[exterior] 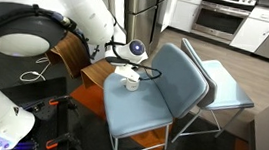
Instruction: Put the marker in the mug
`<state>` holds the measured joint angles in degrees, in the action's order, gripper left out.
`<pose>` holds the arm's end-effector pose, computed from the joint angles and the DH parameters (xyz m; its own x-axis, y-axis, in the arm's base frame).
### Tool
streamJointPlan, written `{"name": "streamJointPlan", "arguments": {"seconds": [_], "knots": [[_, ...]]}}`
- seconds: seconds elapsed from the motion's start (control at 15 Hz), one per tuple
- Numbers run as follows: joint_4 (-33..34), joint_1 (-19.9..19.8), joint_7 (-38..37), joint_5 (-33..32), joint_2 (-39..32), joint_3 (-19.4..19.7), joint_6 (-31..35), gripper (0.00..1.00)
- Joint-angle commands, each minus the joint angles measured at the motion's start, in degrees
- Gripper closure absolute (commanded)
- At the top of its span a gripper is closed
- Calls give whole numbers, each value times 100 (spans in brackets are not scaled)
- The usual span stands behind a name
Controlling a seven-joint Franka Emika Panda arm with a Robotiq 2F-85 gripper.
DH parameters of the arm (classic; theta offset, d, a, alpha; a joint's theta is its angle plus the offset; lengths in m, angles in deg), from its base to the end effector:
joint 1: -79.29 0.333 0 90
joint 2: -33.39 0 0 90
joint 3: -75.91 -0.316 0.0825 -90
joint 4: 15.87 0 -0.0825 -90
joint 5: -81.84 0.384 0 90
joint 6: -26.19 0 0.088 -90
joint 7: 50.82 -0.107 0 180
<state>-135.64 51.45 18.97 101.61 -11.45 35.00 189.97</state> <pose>0.5745 0.1199 0.1350 0.5754 0.6485 0.4983 0.8113 -0.5295 -0.2478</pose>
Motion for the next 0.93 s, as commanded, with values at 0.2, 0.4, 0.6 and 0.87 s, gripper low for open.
{"name": "streamJointPlan", "arguments": {"seconds": [0.2,0.4,0.6,0.87], "knots": [[283,-364,195,-606,-381,-154,97,95],[595,-388,170,-862,-578,-146,-72,95],[896,-350,152,-1045,-807,-143,-215,95],[1213,-419,175,-1125,-1120,-241,-374,95]]}}
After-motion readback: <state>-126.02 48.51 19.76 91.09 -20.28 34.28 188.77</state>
